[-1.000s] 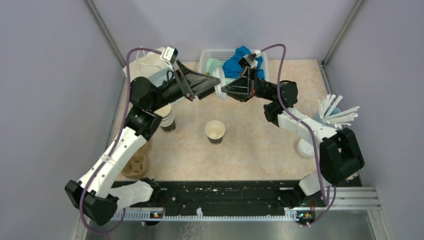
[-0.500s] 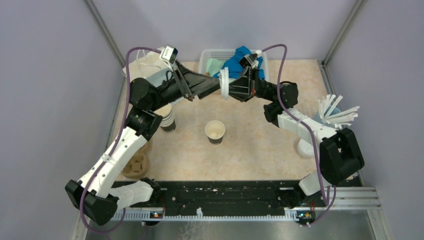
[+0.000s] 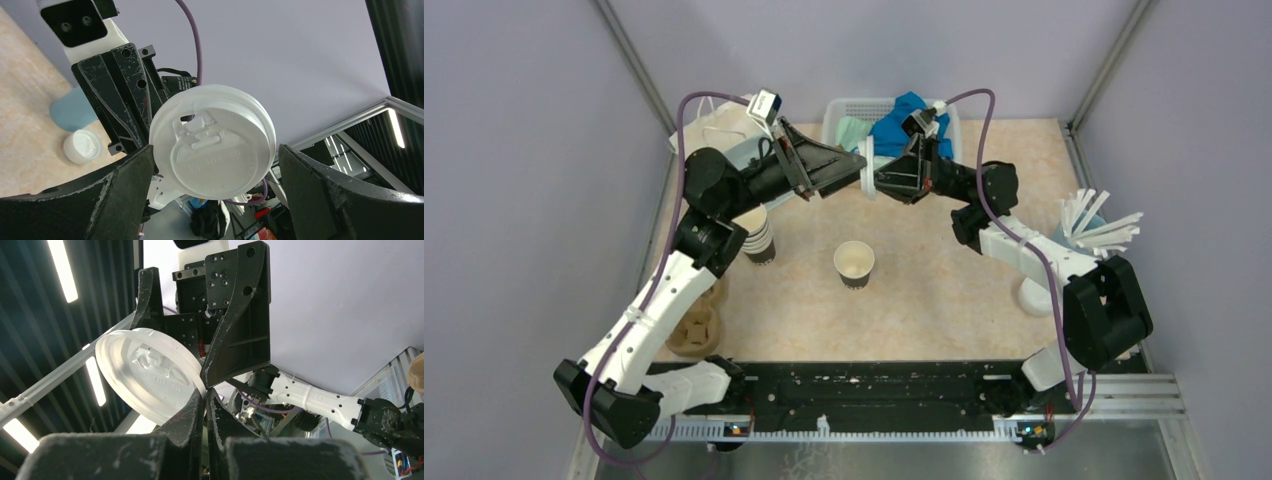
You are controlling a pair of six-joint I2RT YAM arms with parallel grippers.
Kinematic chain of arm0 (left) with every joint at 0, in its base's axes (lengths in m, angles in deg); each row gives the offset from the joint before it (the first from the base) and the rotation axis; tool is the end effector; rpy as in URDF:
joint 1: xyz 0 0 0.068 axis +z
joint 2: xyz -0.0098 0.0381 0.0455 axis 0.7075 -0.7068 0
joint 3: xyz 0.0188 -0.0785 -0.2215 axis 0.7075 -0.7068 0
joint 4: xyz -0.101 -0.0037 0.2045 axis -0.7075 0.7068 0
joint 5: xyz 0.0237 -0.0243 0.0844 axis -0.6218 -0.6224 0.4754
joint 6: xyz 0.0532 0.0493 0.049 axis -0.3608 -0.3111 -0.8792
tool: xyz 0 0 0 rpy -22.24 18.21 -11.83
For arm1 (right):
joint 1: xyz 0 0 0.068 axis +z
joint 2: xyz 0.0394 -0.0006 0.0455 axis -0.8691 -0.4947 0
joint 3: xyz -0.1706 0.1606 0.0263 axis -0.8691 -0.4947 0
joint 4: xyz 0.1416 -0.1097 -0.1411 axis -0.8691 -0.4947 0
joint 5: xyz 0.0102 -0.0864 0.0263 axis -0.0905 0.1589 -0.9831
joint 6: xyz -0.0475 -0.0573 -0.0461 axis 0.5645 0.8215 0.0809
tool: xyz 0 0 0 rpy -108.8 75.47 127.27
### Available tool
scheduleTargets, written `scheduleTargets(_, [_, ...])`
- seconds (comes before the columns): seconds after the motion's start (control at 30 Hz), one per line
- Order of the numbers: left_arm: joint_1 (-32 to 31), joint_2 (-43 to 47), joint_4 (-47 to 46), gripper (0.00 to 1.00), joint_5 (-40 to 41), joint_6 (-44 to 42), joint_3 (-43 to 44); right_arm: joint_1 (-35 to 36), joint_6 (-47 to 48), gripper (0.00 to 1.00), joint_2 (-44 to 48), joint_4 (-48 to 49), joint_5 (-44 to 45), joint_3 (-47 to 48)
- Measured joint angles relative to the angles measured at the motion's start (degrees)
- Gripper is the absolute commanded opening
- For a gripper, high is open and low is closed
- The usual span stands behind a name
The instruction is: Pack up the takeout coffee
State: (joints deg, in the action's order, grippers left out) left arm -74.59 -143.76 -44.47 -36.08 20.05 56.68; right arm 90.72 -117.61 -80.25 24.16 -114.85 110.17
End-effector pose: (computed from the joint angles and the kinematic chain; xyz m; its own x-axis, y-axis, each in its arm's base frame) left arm 0.1950 -0.1657 0.4455 -0.7718 -0.4264 -0.4717 0.5356 -0.0361 -0.8437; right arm 0.2375 0.2092 0.3834 -0.9737 0.0982 -0.2056 -0.2279 -0.4214 0.8778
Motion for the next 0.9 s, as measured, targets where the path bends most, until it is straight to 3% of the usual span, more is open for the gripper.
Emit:
scheduleTargets(0.57, [0.15,-0.35,2.10,0.79,0.28,-0.94,0.33,0.00,0.72,0.00,0.00,-0.96,-0.22,0.00])
scheduleTargets(0.6, [0.15,-0.35,2.16,0.79,0.35,-0.94,0.33,0.00,0.72,0.02,0.00,-0.96,-0.24,0.00])
scheduleTargets(0.77, [0.15,-0.35,3.08,0.81,0.50,-1.44,0.35,0.00,0.76,0.34,0.02,-1.01,-0.24,0.00])
scheduleTargets(0.9, [0.26,-0.35,6.95,0.81,0.81,-3.74,1.42,-0.11,1.38,0.54,0.35,-1.42,-0.11,-0.85])
